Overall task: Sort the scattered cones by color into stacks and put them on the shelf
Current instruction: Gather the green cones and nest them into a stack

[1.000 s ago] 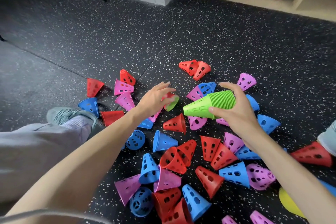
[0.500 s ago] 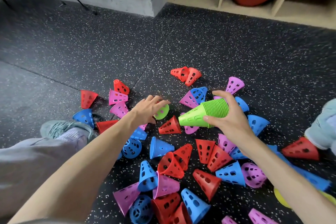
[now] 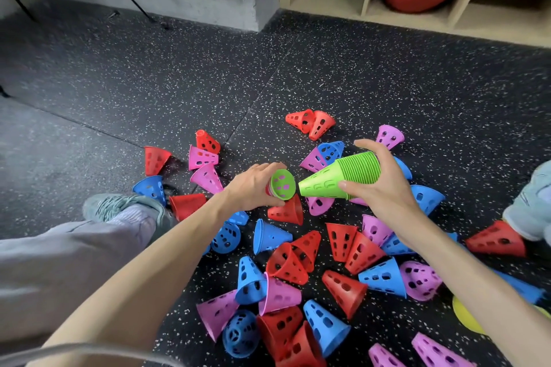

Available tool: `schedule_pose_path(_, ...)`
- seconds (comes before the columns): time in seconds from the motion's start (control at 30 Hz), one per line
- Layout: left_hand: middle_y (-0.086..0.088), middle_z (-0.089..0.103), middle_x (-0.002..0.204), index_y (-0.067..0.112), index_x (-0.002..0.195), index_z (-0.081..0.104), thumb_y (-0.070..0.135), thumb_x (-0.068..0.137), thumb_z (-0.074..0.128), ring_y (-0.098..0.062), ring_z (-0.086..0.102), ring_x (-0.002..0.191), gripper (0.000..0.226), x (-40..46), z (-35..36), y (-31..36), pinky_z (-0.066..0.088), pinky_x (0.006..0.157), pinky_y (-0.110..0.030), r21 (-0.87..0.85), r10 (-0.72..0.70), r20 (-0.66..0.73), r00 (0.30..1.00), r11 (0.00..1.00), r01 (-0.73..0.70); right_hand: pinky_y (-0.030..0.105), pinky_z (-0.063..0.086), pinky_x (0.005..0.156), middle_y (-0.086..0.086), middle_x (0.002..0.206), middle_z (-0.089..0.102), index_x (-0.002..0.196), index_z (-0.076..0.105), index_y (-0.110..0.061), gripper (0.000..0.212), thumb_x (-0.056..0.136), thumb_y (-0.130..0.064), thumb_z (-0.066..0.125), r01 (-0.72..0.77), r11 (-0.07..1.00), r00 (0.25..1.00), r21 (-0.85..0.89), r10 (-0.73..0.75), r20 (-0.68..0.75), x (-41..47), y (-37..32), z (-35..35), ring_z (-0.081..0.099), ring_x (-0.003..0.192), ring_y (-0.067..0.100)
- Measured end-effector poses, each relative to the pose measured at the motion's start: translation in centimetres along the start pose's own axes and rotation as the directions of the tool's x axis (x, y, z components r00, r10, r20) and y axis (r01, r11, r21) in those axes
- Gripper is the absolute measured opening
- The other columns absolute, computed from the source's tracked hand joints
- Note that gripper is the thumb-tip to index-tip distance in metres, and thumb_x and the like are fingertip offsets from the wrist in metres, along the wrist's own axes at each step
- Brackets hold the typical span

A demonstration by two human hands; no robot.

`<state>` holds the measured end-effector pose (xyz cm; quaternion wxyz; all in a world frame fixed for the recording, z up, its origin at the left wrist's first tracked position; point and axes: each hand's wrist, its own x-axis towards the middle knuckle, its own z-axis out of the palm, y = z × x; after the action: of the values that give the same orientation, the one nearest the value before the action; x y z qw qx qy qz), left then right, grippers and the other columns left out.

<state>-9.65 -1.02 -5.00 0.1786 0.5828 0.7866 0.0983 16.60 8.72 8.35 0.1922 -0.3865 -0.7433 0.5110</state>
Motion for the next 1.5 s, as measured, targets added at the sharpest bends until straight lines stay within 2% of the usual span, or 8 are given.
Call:
schedule_pose_path(0.17,0.003,0.057,0.141,0.030,0.148,0.037,0.054,0.077,0.079,-0.022,0.052,0.128,0.086,-1.8,-0.1,1.6,0.051,0.100,-0.046,-0.066,-0.001,-0.048,0.999,0.998,-0.002,0.032,0.027,0.106,-0.020,0.149,0.040,0.145,0.043,-0.034,0.073,0.086,-0.012,0.079,0.027,1.000,0.999,-0.006,-0.028,-0.017,-1.4,-0.6,-0.6,0.036,0.087,-0.043)
schedule_pose_path(0.37,0.004,0.054,0.146,0.026,0.148,0.044,0.053,0.077,0.084,-0.013,0.048,0.132,0.086,-3.5,-1.2,3.7,0.038,0.103,-0.025,-0.213,-0.002,-0.150,0.989,0.977,-0.030,0.033,0.031,0.109,-0.021,0.141,0.042,0.142,0.045,-0.036,0.072,0.084,-0.011,0.080,0.045,0.999,0.998,-0.031,-0.046,-0.031,-3.5,-1.0,-1.2,0.045,0.109,-0.013)
schedule_pose_path(0.57,0.011,0.058,0.135,0.027,0.143,0.048,0.060,0.072,0.083,-0.005,0.053,0.119,0.085,-4.7,-1.7,6.3,0.045,0.104,-0.029,-0.321,0.021,-0.181,0.983,0.944,-0.079,0.030,0.030,0.098,-0.011,0.154,0.041,0.145,0.043,-0.030,0.071,0.086,-0.010,0.078,0.076,0.996,0.993,-0.042,-0.079,-0.085,-4.8,-1.2,-2.1,0.046,0.076,-0.035)
schedule_pose_path(0.8,0.016,0.067,0.117,0.033,0.134,0.047,0.044,0.075,0.084,-0.004,0.065,0.103,0.071,-5.5,-2.0,10.4,0.051,0.091,-0.026,-0.419,0.094,-0.246,0.965,0.887,-0.193,-0.004,0.036,0.065,0.002,0.153,0.043,0.144,0.044,-0.025,0.069,0.087,-0.002,0.075,0.041,0.997,0.982,-0.071,-0.053,-0.182,-4.9,-0.8,-3.1,0.049,0.072,-0.032)
schedule_pose_path(0.9,0.013,0.061,0.121,0.032,0.135,0.048,0.045,0.073,0.088,-0.007,0.059,0.104,0.075,-5.5,-2.3,11.9,0.047,0.090,-0.023,-0.395,0.139,-0.272,0.952,0.886,-0.242,0.002,0.036,0.076,-0.002,0.154,0.043,0.144,0.043,-0.028,0.070,0.086,-0.007,0.077,0.048,0.996,0.984,-0.071,-0.059,-0.166,-5.0,-0.5,-3.3,0.049,0.077,-0.031)
schedule_pose_path(1.0,0.012,0.056,0.124,0.033,0.140,0.048,0.050,0.071,0.089,-0.006,0.055,0.108,0.082,-5.5,-2.5,12.5,0.047,0.095,-0.027,-0.391,0.113,-0.312,0.943,0.890,-0.236,0.027,0.032,0.102,-0.013,0.153,0.040,0.143,0.041,-0.035,0.071,0.087,-0.013,0.079,0.041,0.998,0.991,-0.041,-0.046,-0.129,-5.0,-0.3,-3.2,0.046,0.108,-0.012)
schedule_pose_path(1.17,0.009,0.059,0.131,0.037,0.151,0.038,0.049,0.070,0.089,-0.010,0.056,0.114,0.097,-5.6,-2.7,13.6,0.046,0.100,-0.032,-0.412,0.063,-0.329,0.942,0.888,-0.203,0.035,0.027,0.116,-0.020,0.151,0.036,0.143,0.043,-0.037,0.067,0.089,-0.018,0.077,0.016,0.999,0.994,0.043,-0.011,-0.107,-4.6,0.2,-2.7,0.030,0.140,0.005)
schedule_pose_path(1.5,0.006,0.060,0.139,0.031,0.152,0.032,0.039,0.075,0.089,-0.017,0.057,0.123,0.096,-4.4,-1.3,12.9,0.046,0.099,-0.036,-0.429,0.061,-0.241,0.969,0.888,-0.162,0.030,0.031,0.111,-0.020,0.142,0.044,0.142,0.045,-0.036,0.073,0.083,-0.015,0.082,0.024,1.000,0.994,0.009,-0.023,-0.106,-3.3,1.5,-0.9,0.037,0.127,-0.002)
